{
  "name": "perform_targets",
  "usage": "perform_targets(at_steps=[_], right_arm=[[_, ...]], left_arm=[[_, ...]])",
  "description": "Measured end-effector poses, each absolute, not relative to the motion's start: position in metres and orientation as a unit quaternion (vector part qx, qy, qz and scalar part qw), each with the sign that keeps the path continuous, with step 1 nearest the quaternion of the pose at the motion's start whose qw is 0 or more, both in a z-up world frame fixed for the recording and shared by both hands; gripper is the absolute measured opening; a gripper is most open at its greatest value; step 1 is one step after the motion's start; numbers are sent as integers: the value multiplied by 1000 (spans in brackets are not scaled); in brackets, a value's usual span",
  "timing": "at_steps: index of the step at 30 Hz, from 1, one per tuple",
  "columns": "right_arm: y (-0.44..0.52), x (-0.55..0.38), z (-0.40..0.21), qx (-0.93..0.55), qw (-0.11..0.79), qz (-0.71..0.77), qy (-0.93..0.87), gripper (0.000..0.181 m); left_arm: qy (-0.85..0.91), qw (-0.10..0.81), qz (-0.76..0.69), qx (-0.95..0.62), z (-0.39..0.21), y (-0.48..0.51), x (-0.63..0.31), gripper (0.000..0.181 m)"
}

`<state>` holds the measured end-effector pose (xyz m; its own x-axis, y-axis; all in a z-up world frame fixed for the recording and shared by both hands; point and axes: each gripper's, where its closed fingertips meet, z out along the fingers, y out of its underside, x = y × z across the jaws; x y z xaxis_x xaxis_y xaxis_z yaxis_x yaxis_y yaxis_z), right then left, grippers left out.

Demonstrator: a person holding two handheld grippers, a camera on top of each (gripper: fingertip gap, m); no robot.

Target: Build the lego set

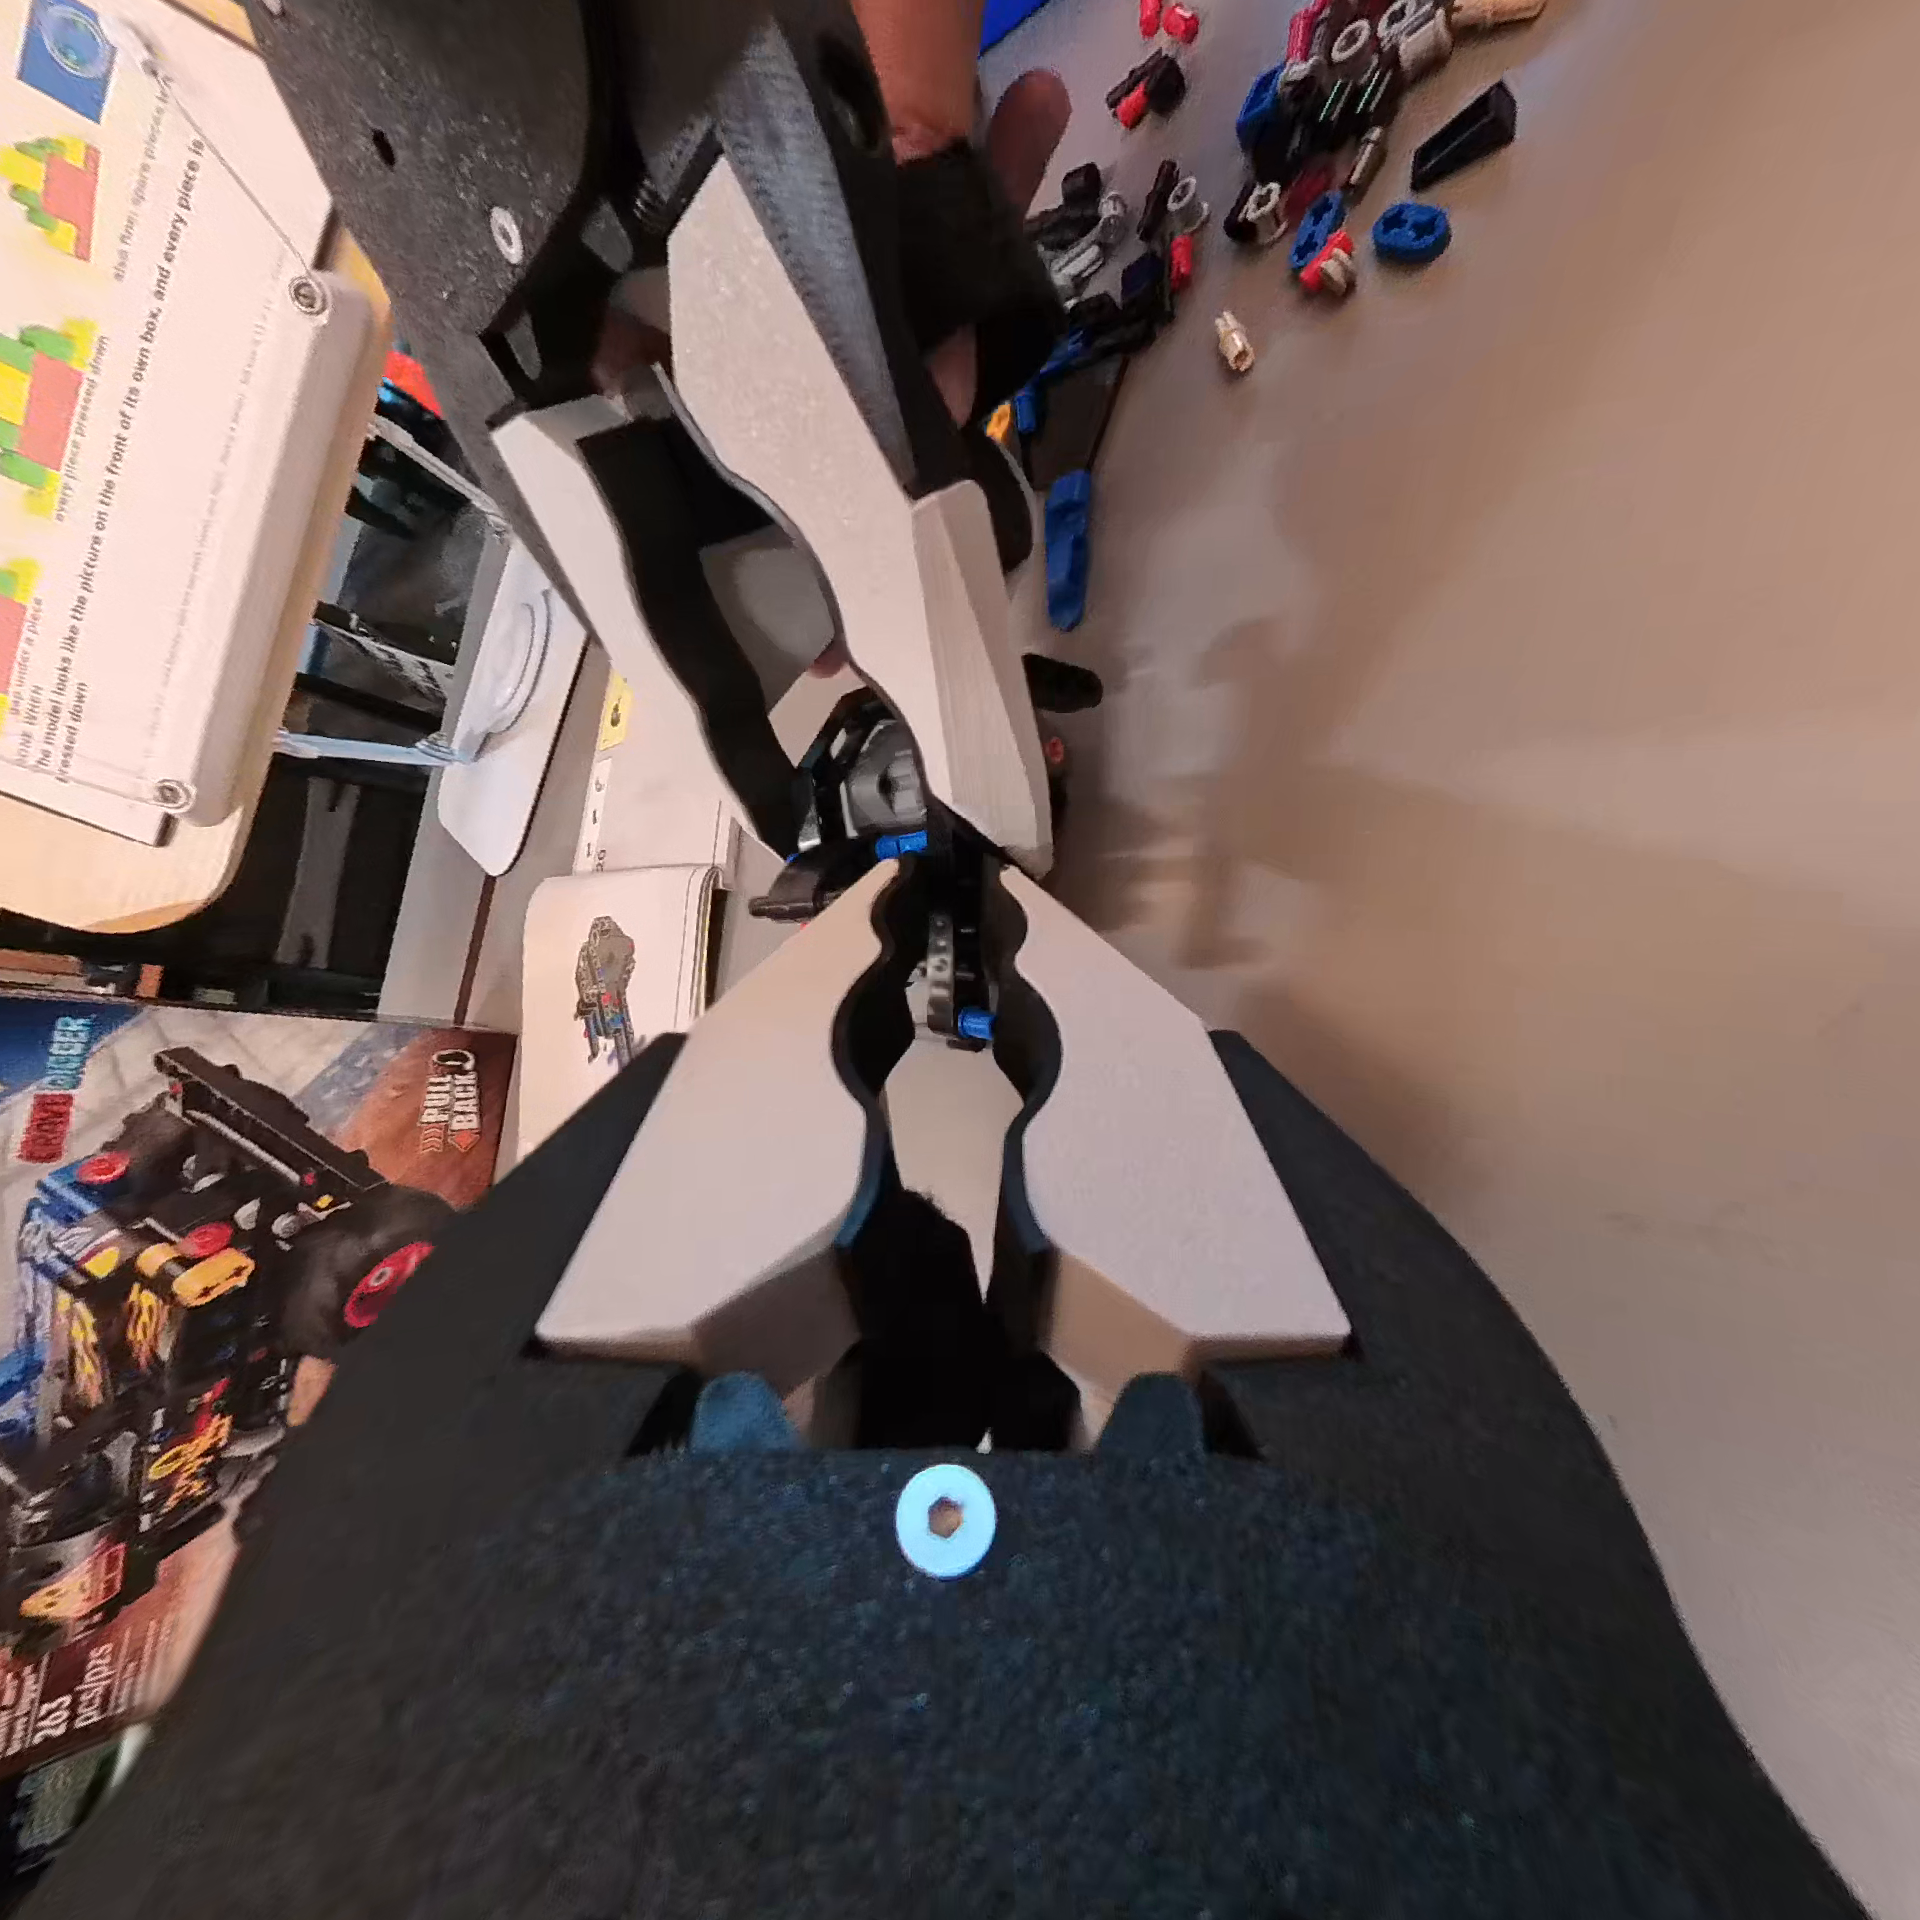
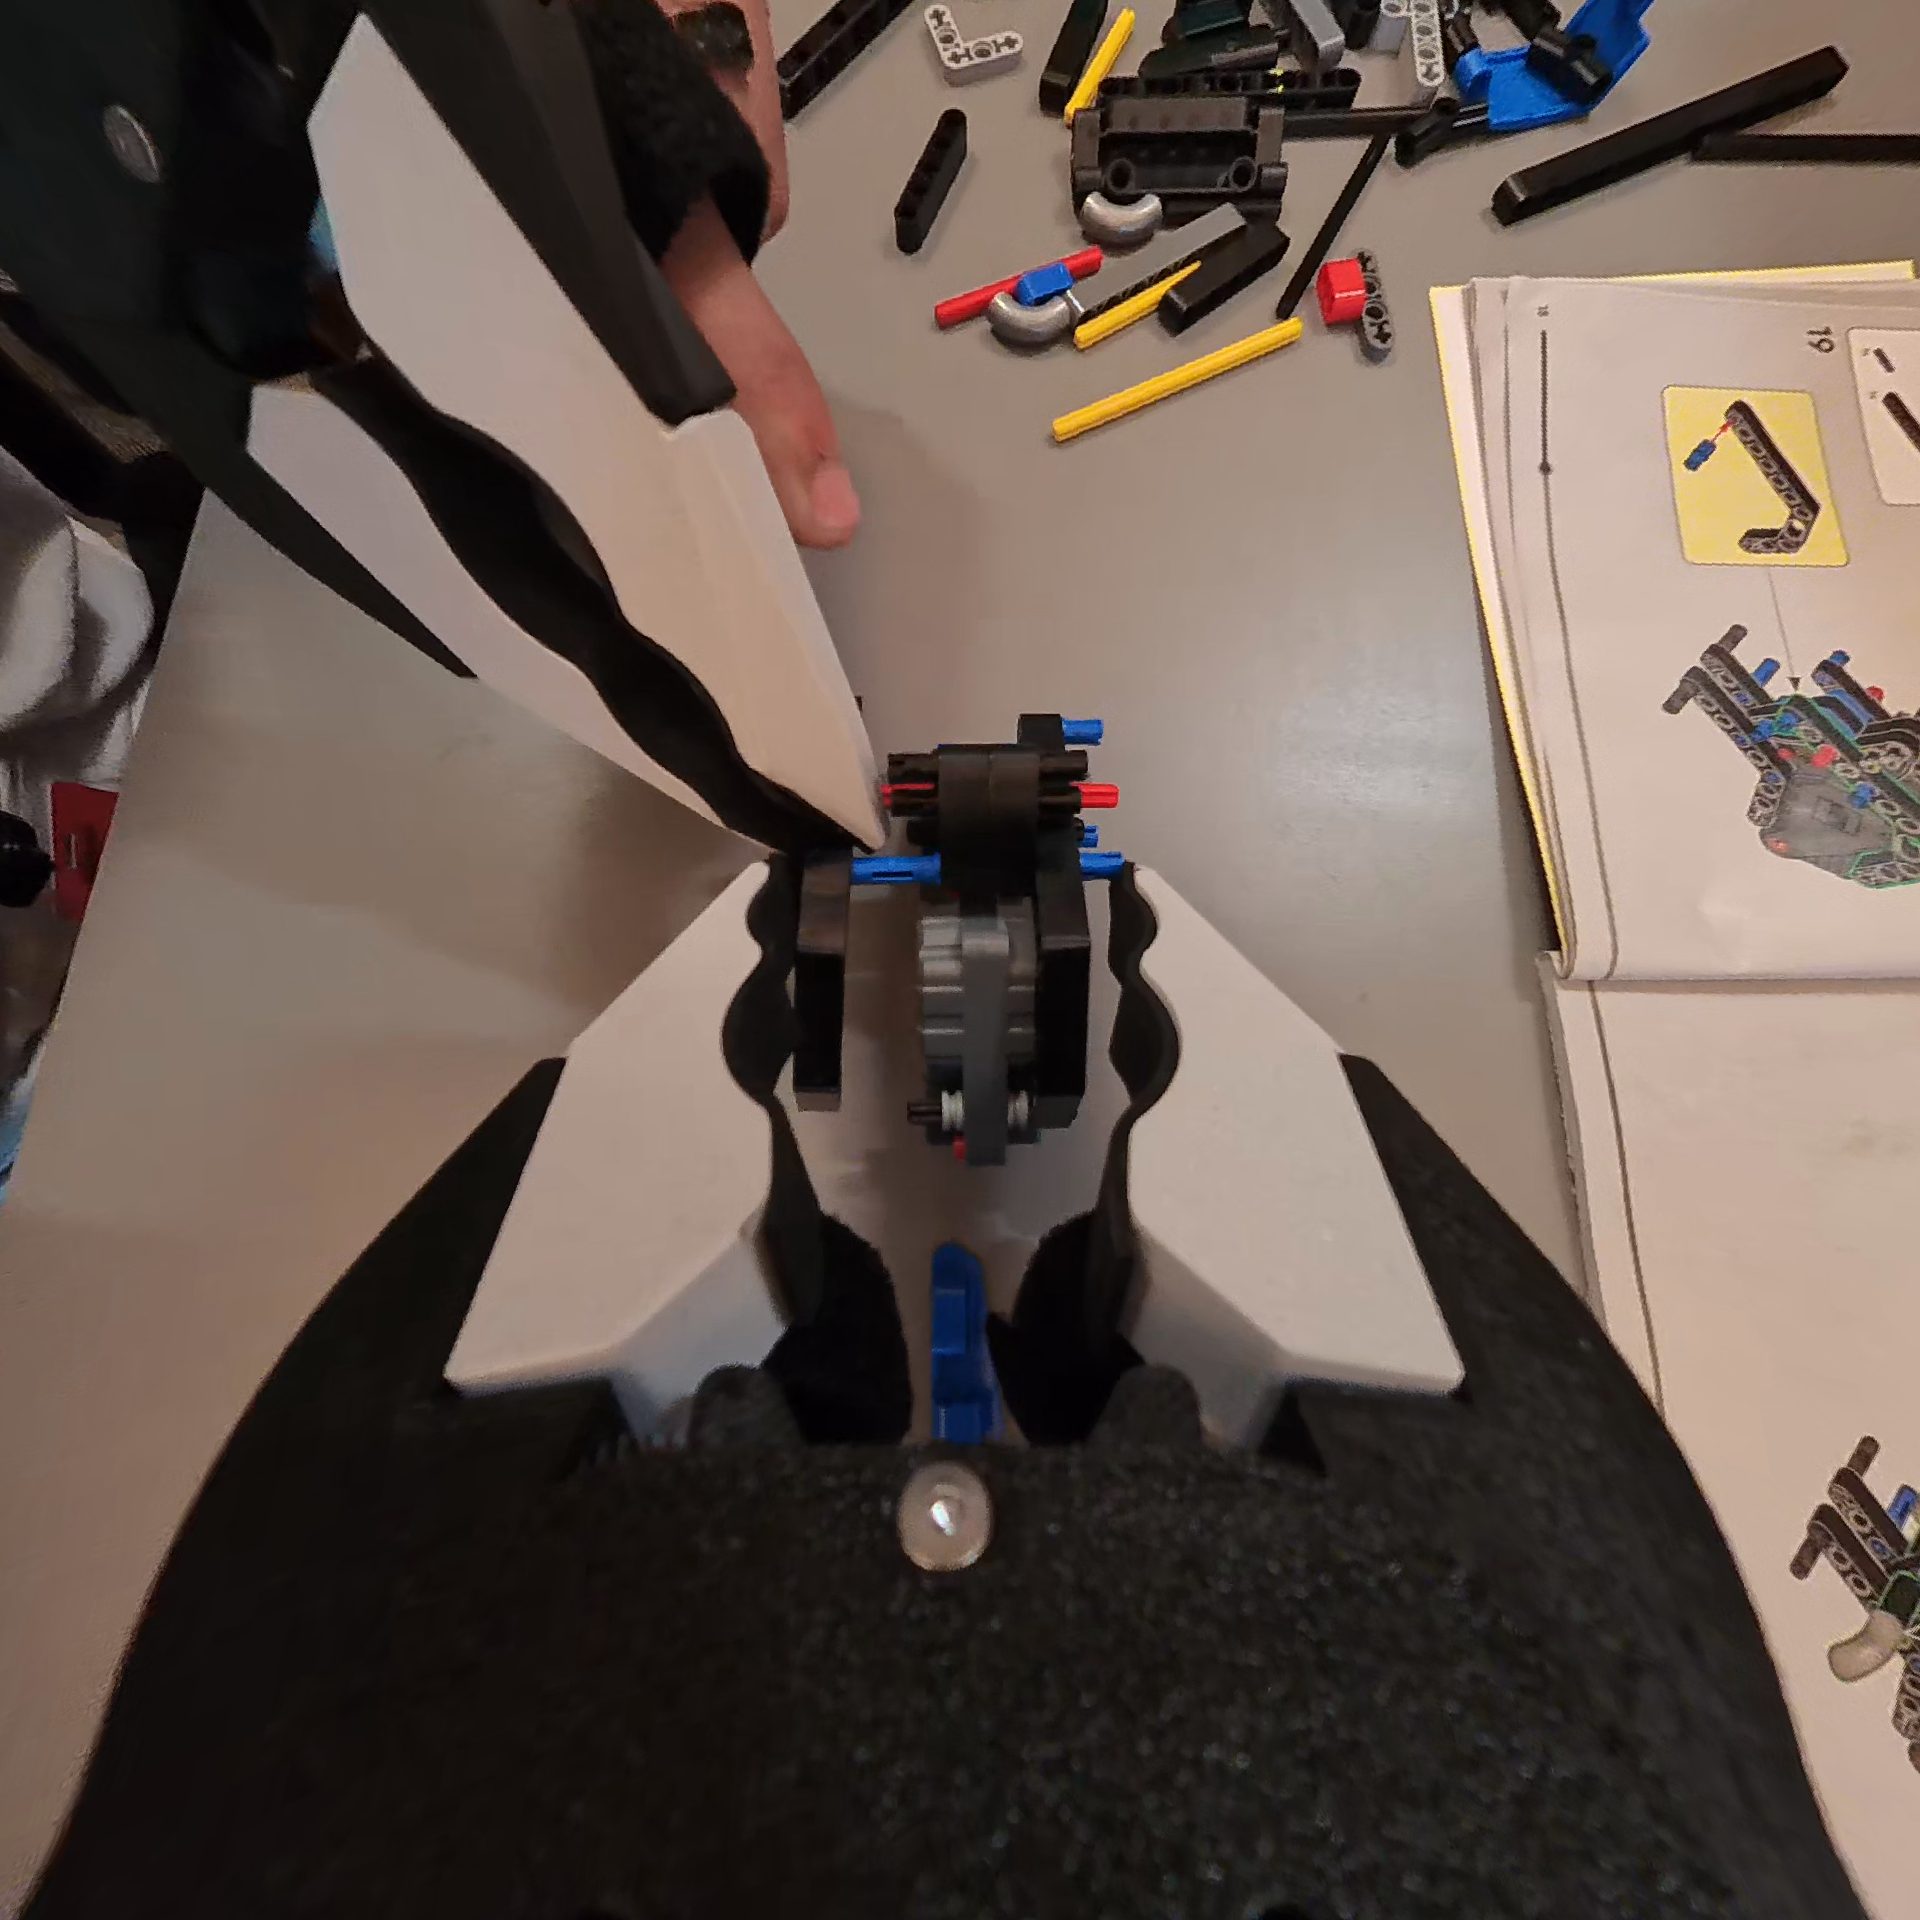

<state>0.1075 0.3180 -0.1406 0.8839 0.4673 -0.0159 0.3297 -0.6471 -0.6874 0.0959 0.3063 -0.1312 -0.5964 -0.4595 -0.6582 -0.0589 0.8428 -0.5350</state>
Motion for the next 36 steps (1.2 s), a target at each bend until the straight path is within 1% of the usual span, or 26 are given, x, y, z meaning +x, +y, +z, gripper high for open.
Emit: perform_targets(at_steps=[5,11,16,22,31,36], right_arm=[[318,106,-141,-903,354,92,-223,60],[318,107,-141,-906,350,82,-226,59],[322,113,-141,-909,356,93,-194,56],[323,114,-141,-904,365,94,-201,56],[322,117,-142,-907,359,71,-208,54],[322,118,-140,-906,366,92,-191,55]], left_arm=[[868,391,-259,-164,-133,305,95,7],[868,391,-257,-165,-133,305,95,7],[850,473,-194,-126,-130,313,102,7],[840,502,-176,-104,-130,313,103,7],[841,497,-181,-109,-130,314,105,7],[841,485,-211,-115,-128,315,107,8]])
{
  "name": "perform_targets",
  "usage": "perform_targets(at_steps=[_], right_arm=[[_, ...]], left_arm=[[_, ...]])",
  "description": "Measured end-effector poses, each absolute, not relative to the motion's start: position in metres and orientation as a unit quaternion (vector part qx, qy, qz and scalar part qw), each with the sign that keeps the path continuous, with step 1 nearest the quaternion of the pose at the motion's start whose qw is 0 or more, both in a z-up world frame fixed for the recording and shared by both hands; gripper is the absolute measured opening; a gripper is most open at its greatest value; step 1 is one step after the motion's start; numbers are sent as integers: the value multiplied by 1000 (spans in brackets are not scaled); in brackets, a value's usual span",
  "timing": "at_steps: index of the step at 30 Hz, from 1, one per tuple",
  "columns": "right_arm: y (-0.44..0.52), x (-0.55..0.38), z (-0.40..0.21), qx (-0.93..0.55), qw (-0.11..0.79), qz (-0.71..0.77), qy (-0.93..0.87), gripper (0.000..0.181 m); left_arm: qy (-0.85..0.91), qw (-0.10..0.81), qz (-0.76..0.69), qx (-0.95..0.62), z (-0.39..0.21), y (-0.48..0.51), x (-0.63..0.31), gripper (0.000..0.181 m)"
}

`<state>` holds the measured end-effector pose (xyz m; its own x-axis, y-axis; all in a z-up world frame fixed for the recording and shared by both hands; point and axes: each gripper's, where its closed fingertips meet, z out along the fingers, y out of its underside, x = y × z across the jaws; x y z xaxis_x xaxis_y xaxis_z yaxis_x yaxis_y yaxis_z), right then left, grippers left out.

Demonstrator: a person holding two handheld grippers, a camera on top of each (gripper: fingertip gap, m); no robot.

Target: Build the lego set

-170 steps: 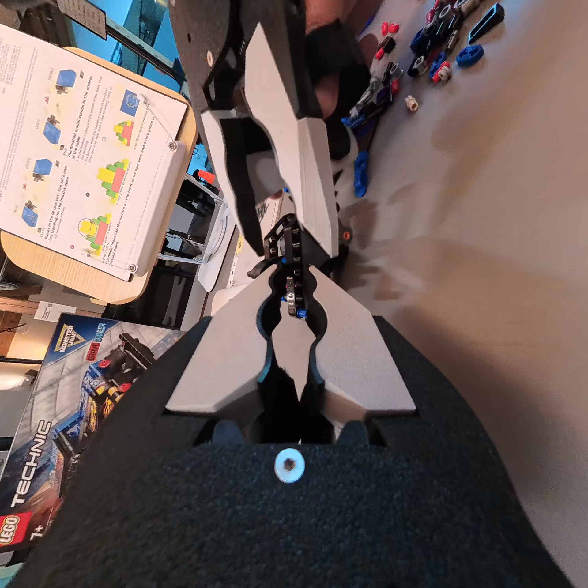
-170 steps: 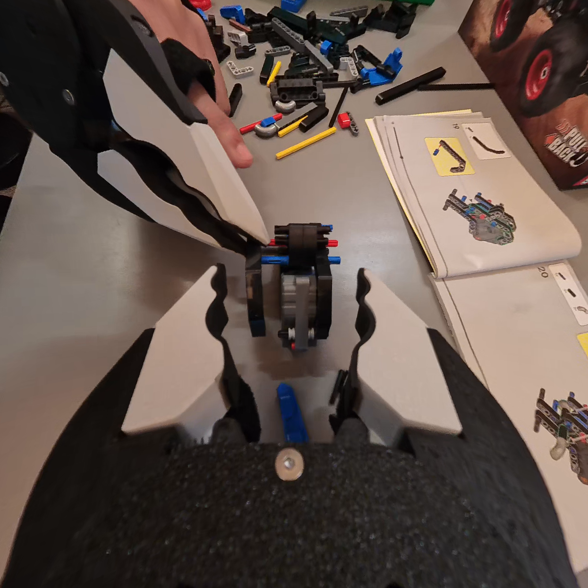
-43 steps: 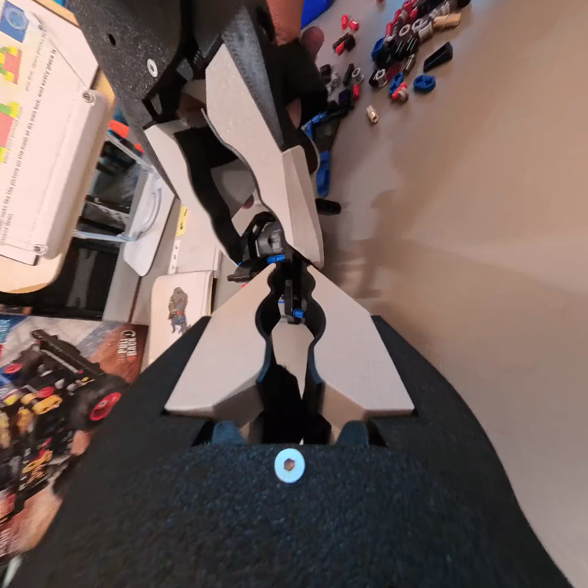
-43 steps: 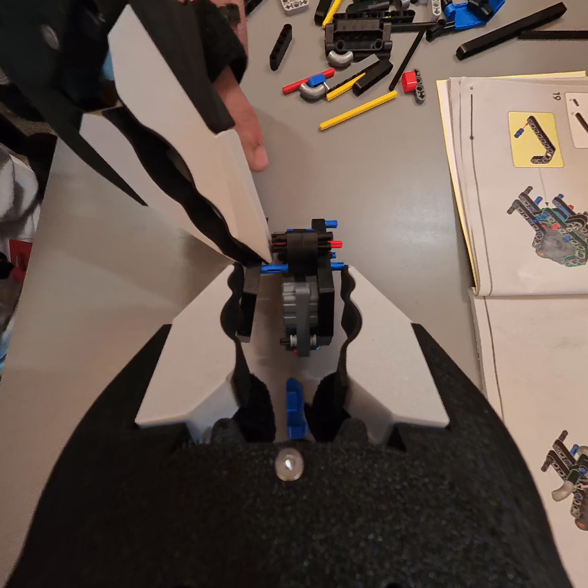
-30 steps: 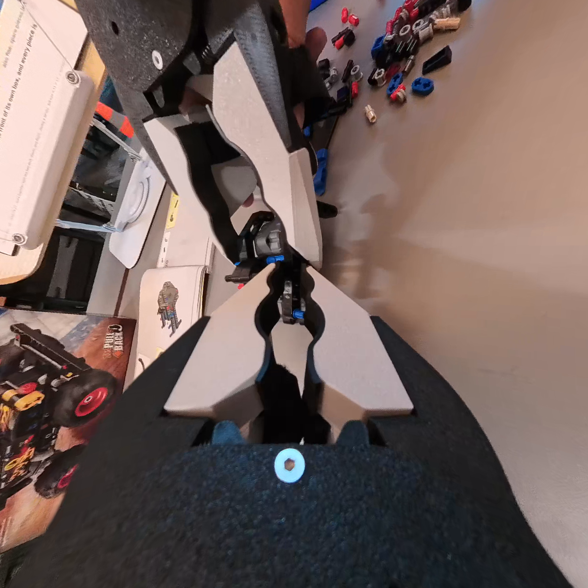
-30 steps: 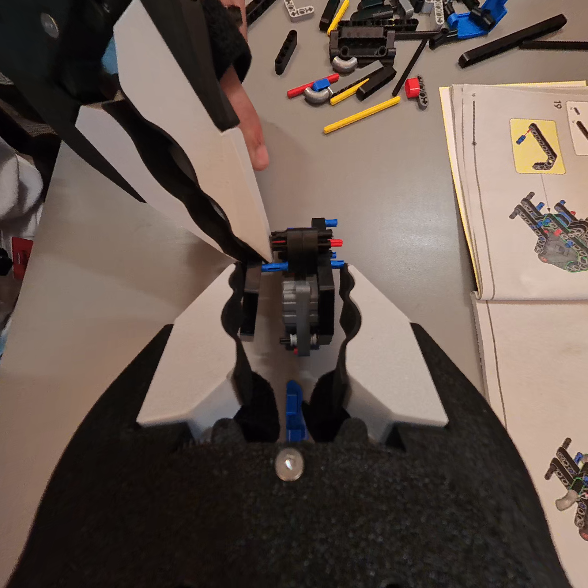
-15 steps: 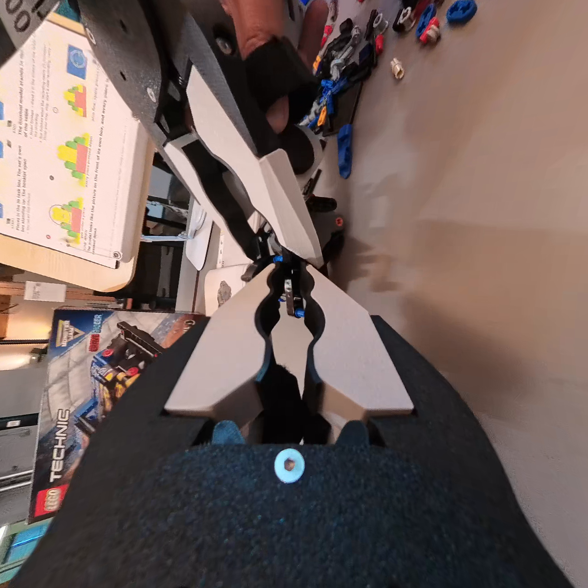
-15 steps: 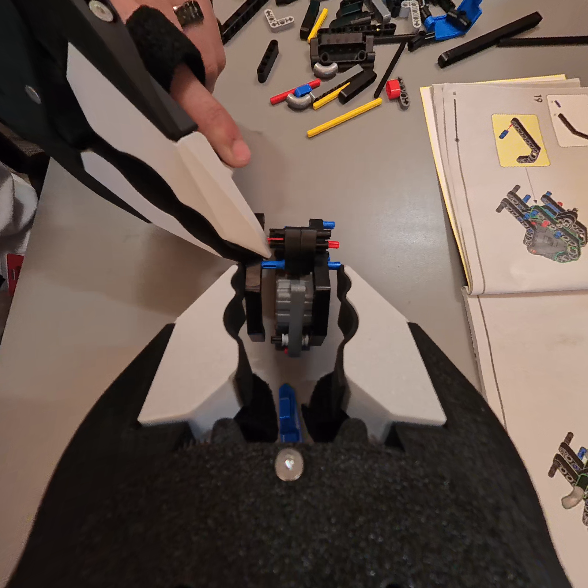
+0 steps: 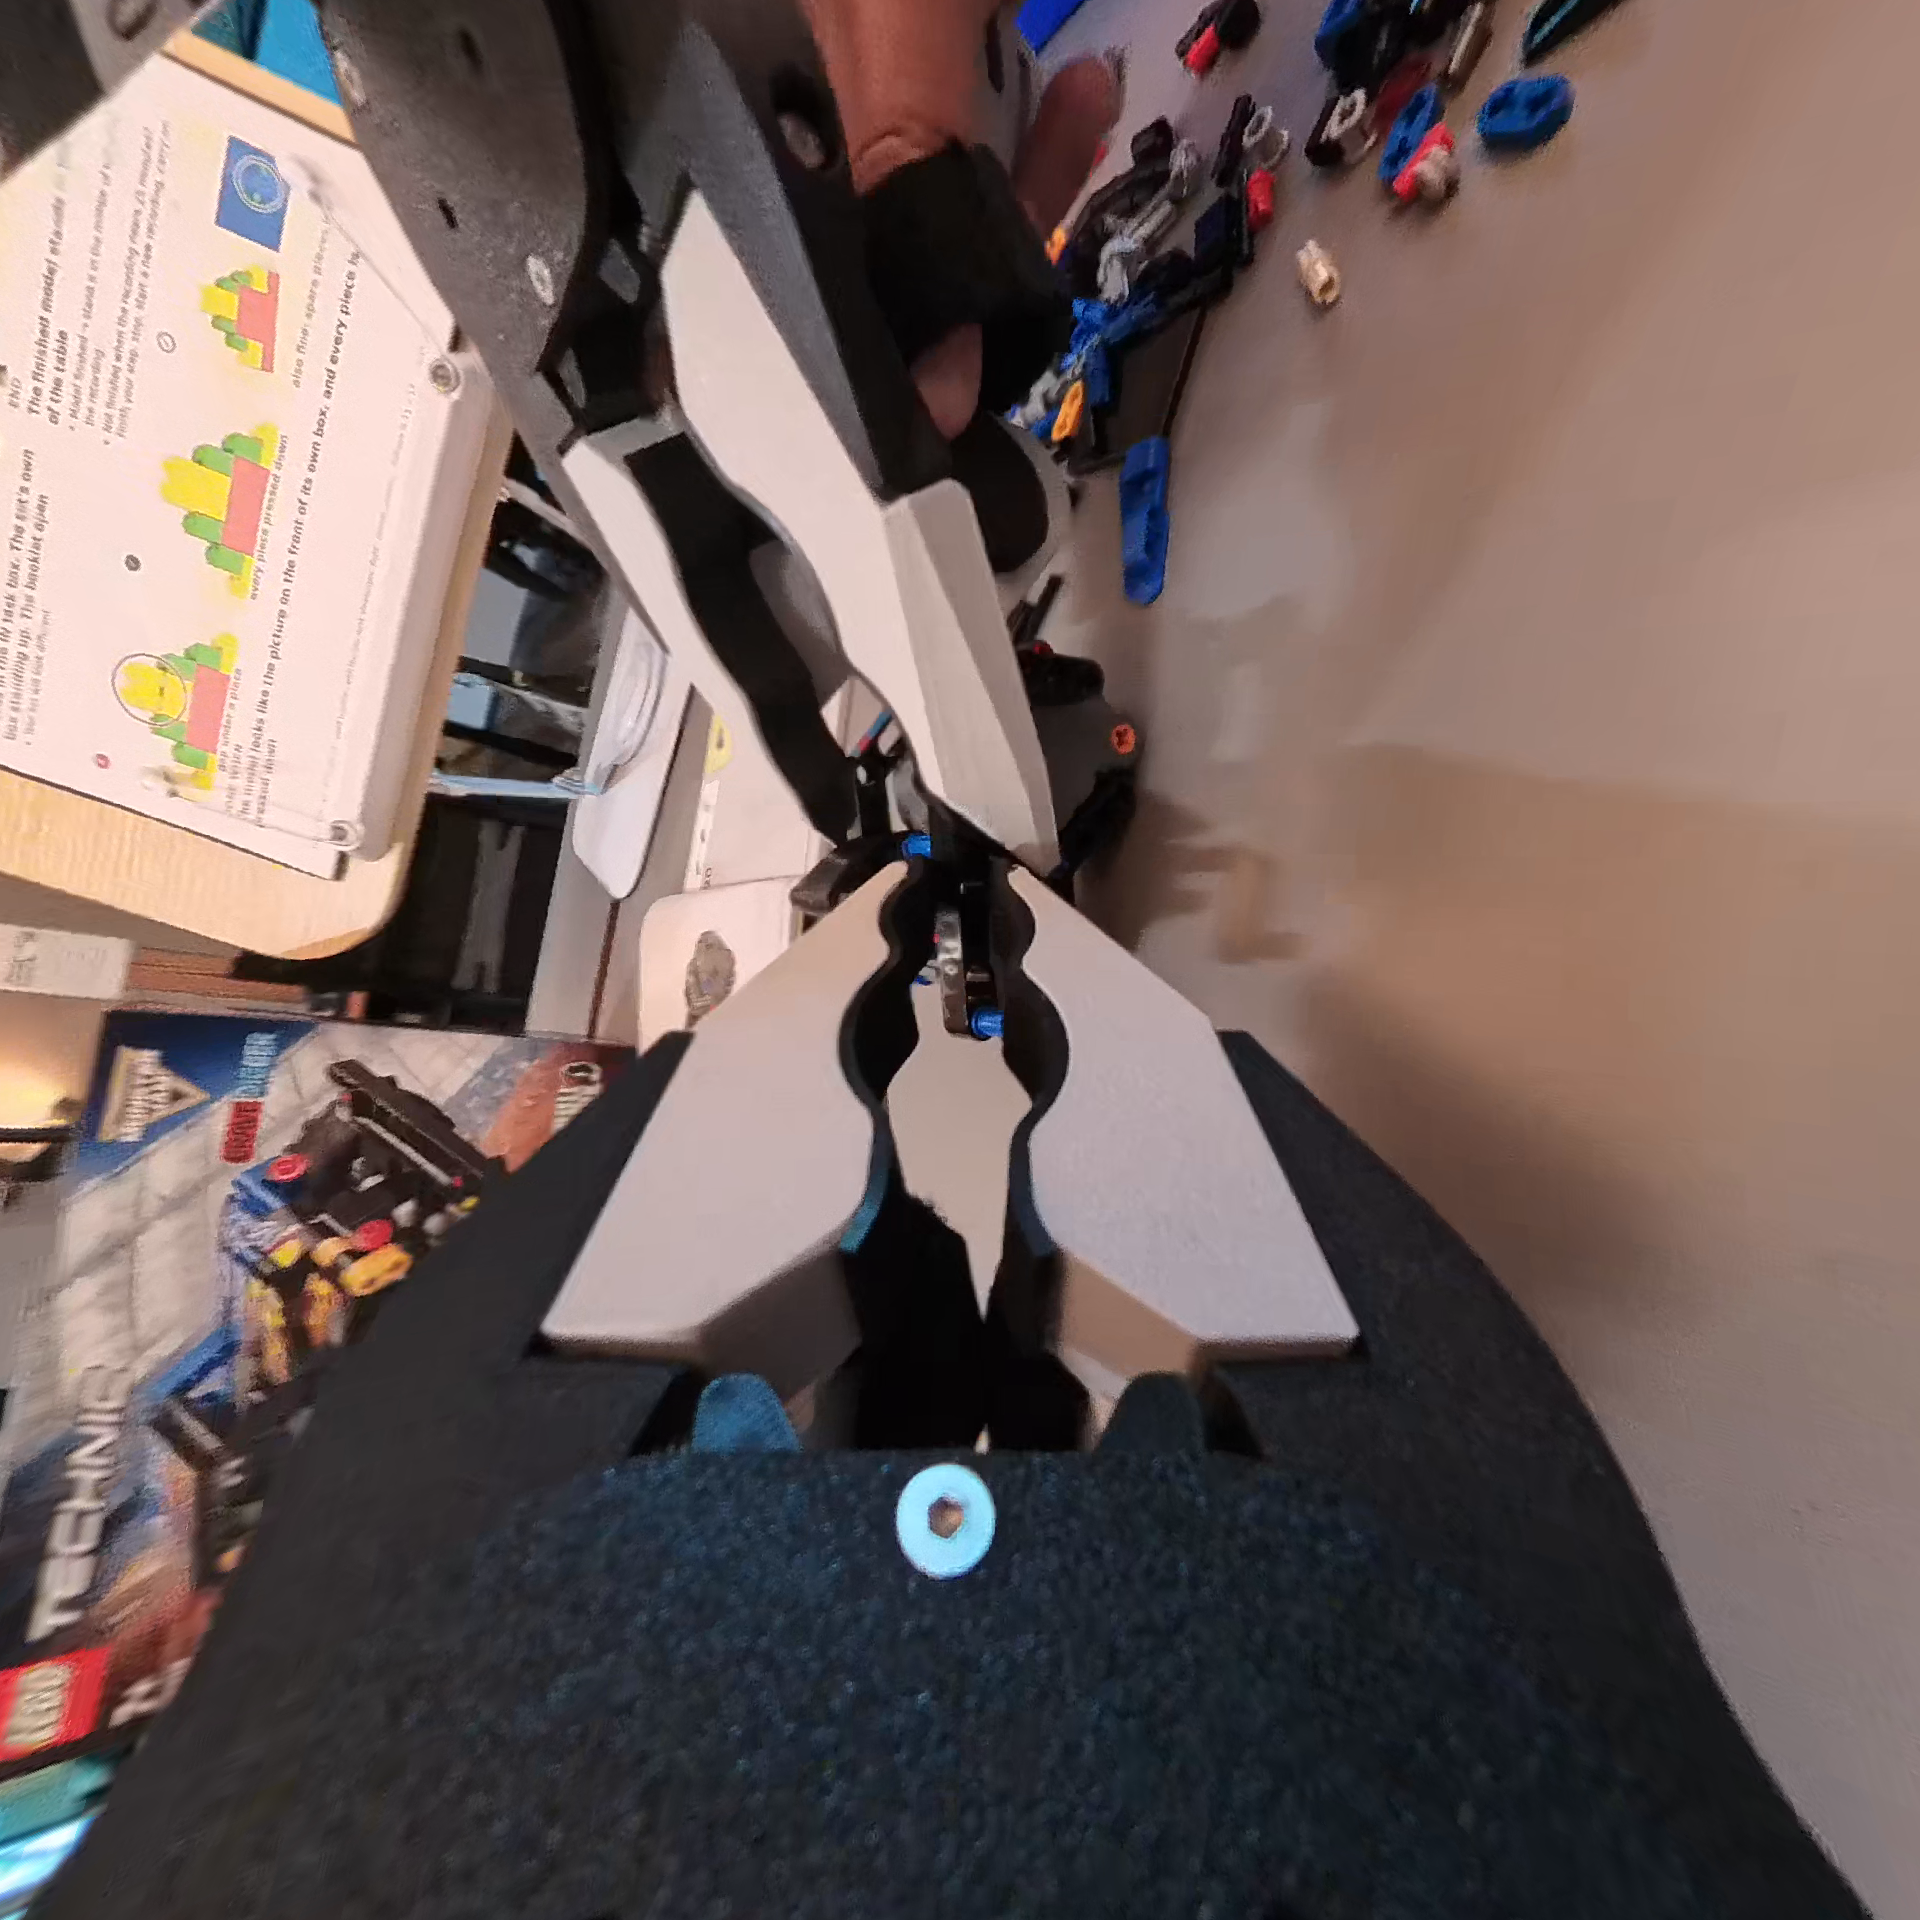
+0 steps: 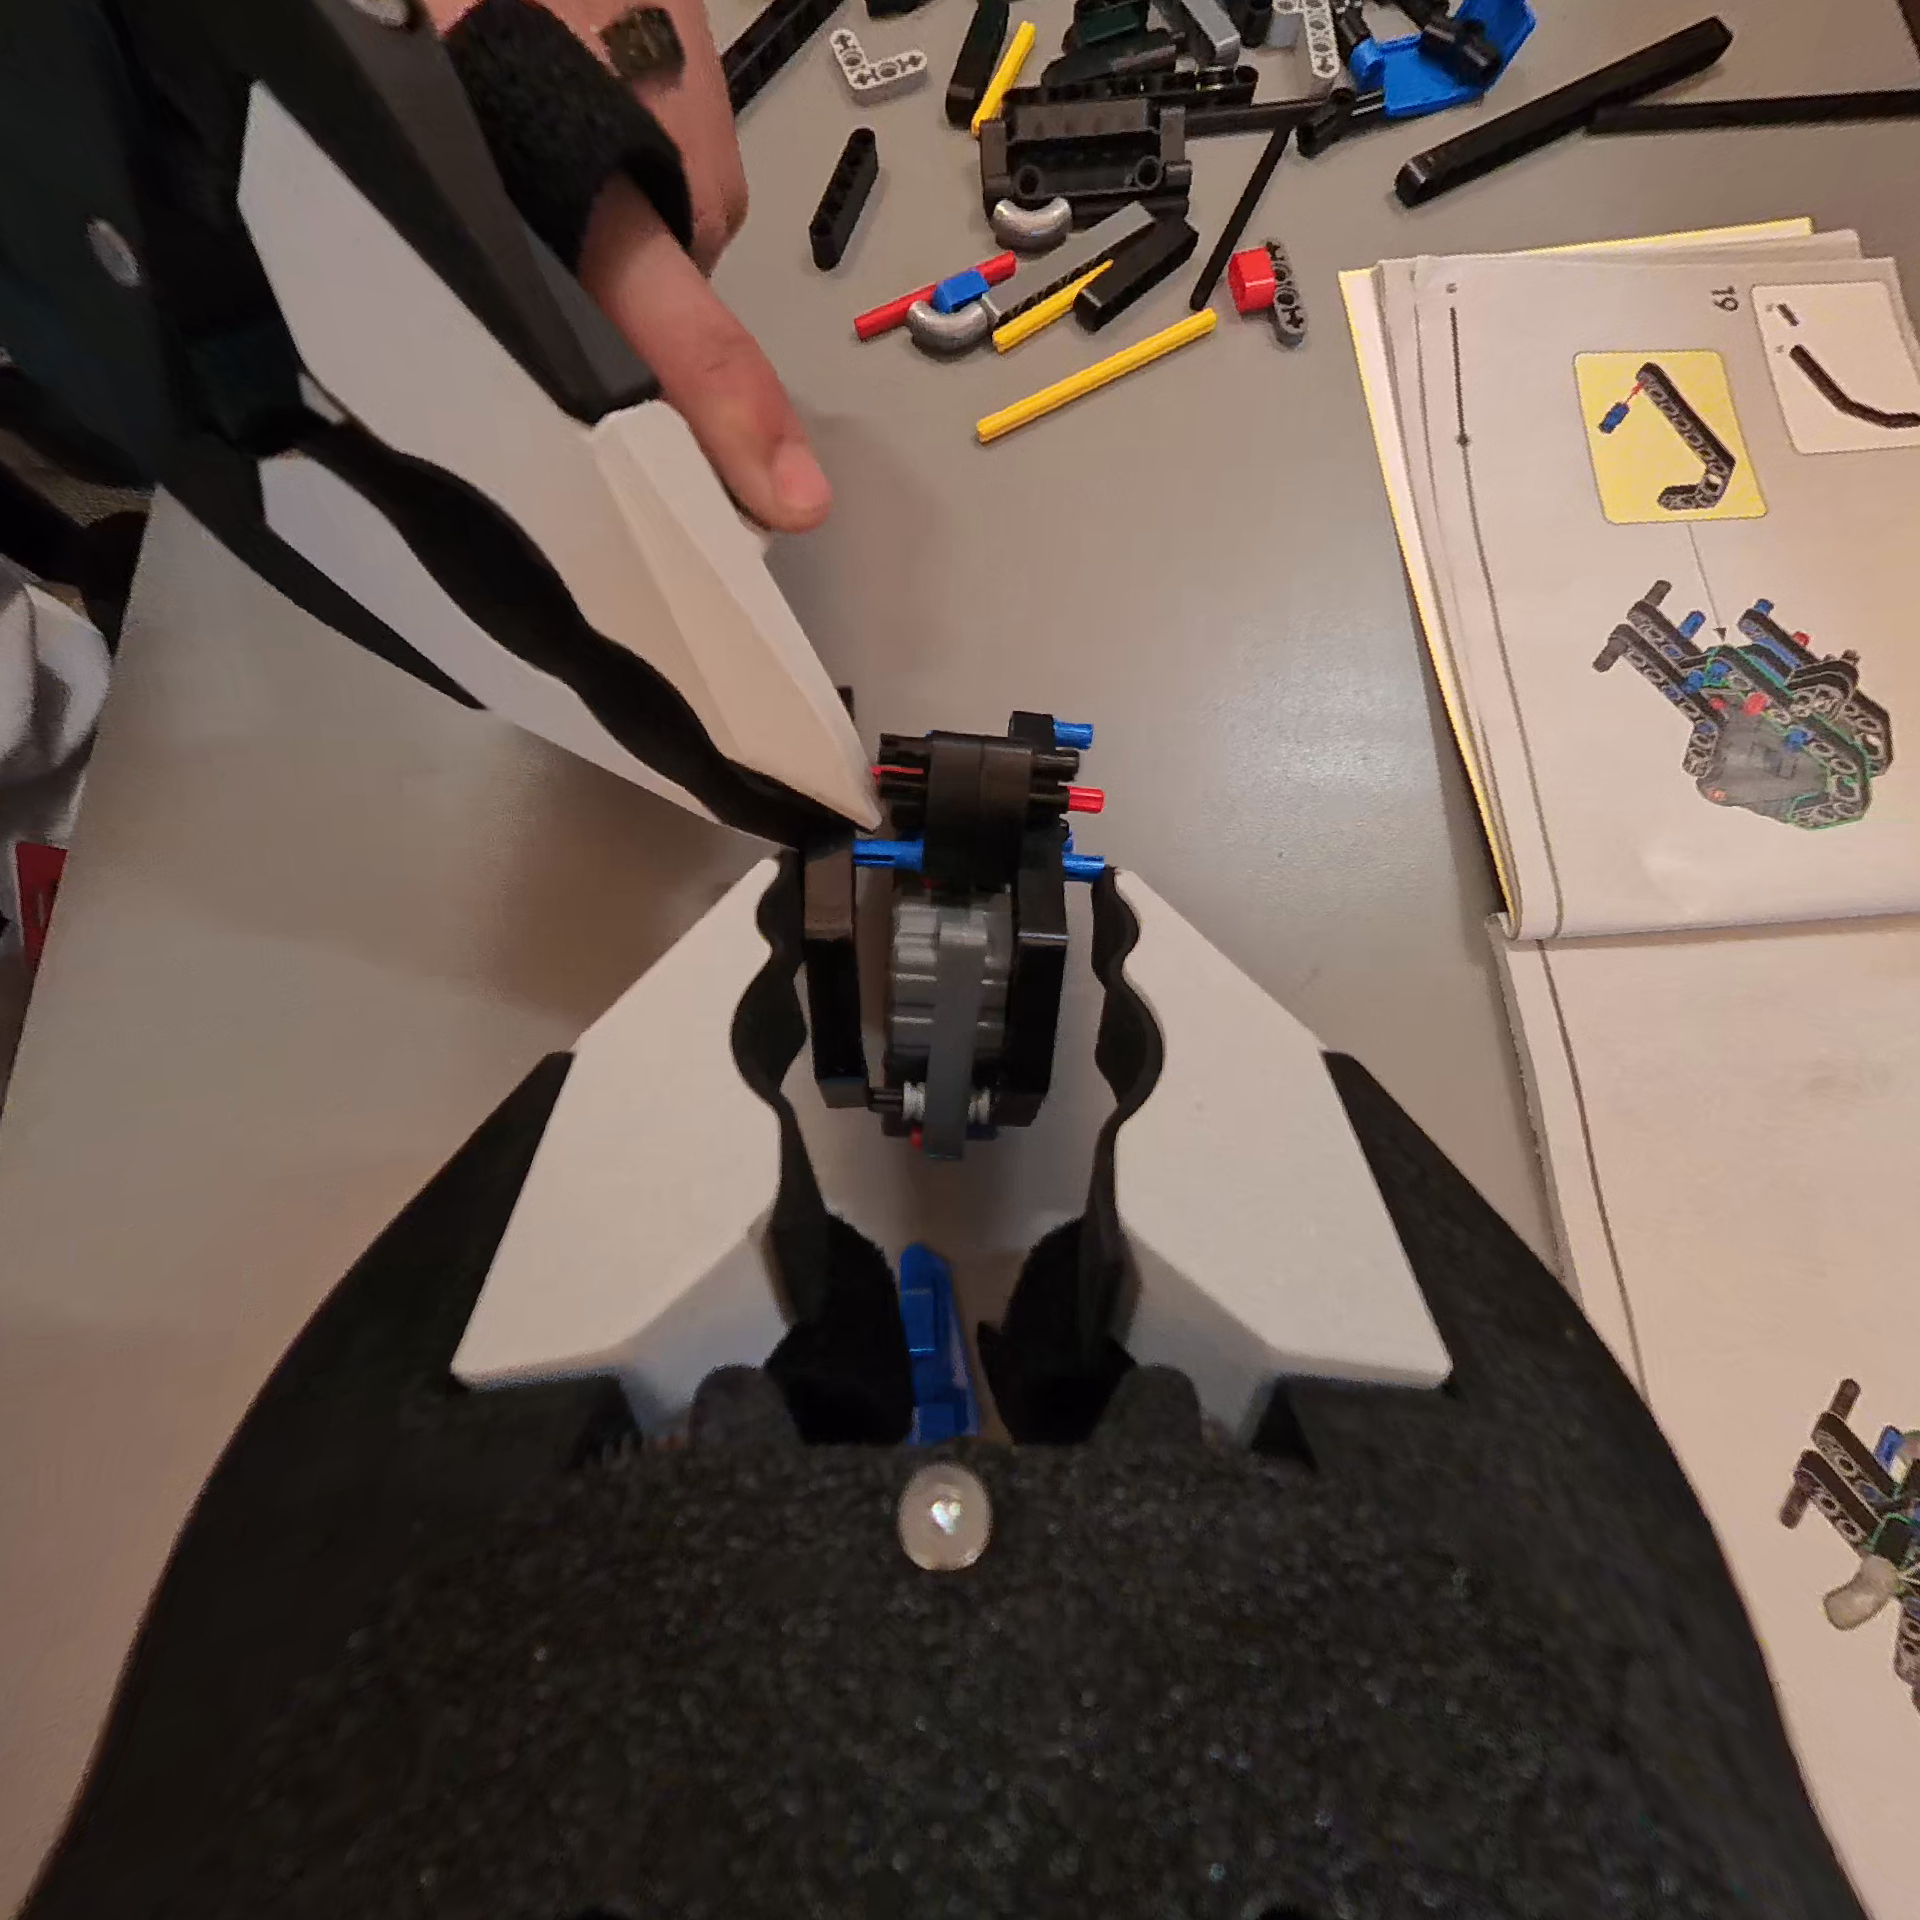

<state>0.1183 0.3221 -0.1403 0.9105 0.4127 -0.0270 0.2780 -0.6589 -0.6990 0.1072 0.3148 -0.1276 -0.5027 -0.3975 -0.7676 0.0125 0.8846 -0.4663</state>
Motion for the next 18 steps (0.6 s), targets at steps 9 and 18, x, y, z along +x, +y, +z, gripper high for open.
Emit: perform_targets(at_steps=[9,18], right_arm=[[321,110,-139,-900,372,120,-195,55],[316,120,-146,-907,363,89,-196,52]], left_arm=[[863,369,-316,-141,-127,310,94,12],[854,430,-274,-105,-133,315,102,25]])
